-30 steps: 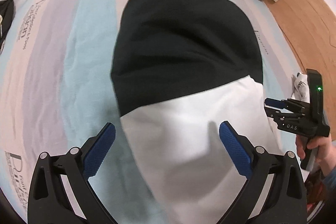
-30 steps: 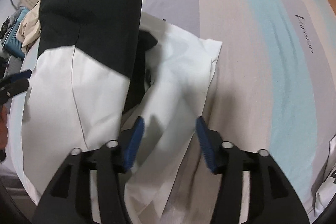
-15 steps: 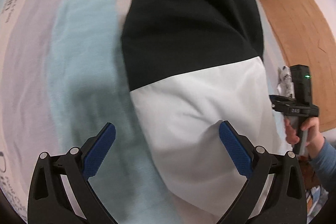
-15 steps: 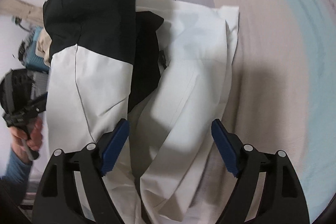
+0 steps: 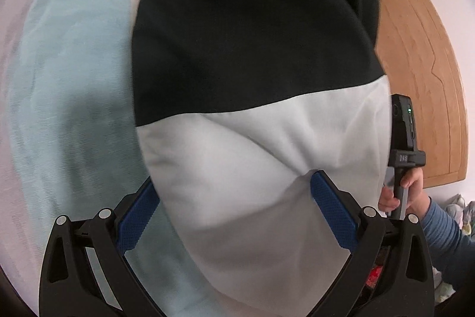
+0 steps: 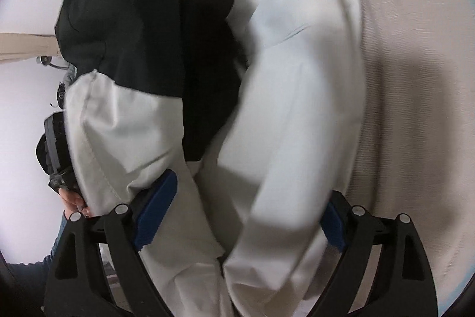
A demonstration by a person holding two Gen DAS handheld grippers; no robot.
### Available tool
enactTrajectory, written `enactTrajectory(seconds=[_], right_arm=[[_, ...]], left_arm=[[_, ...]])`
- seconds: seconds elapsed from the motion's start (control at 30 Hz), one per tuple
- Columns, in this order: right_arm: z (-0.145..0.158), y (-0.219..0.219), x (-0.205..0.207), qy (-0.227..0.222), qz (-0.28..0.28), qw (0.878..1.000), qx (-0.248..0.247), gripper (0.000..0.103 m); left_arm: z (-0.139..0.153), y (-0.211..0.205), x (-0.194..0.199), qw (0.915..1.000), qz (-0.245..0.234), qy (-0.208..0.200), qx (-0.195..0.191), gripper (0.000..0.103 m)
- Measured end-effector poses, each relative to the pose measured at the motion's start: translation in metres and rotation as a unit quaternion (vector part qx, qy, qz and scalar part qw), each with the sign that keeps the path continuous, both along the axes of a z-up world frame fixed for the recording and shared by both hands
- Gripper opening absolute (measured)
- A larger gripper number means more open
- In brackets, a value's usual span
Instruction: Fold large clothes
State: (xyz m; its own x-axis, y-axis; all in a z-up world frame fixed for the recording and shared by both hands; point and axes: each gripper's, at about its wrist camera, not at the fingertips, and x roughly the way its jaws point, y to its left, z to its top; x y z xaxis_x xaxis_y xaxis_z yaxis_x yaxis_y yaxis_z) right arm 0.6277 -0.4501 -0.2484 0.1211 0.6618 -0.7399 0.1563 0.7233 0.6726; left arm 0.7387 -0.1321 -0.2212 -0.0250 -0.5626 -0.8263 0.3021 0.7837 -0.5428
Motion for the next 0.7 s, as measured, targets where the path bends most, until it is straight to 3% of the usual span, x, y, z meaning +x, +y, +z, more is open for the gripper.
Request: enactTrajectory(seconds=[0.2,0.37,0.47,0.53,0.6,0.7], right_arm=[[-0.005,0.011,0.004,0.004,0.003,1.0,-0.013,0.085],[0.004,0.003,-0.002,-0.007,-0.017,1.0,-0.007,0.085],[0.009,0.001,-0.003,-0.01,-0.012,1.0,-0.005,0.085],[0.01,0.003,-0.001,-0.009,0.001,1.0,-0.015,0.085],[0.009,0.008,-0.001,-0.004,0.002,1.0,-0.013,0.085],[0.004,0.019,0.004,0.002,0.01,1.0,-0.015,0.085]], left_arm=[[-0.004,-0.015,-0.001,0.9998,0.015,-0.001,0.009,0.098],[0.029,0.001,-0.015,0.9943,0.045,-0.067,0.07,0.097],[0.039,0.013,-0.019,0.9894,0.057,-0.082,0.105,0.097],[0.036,0.018,-0.018,0.9882,0.059,-0.078,0.118,0.097],[0.024,0.02,-0.016,0.9909,0.053,-0.052,0.112,0.096],[0.015,0.007,-0.016,0.9927,0.035,-0.048,0.104,0.097]])
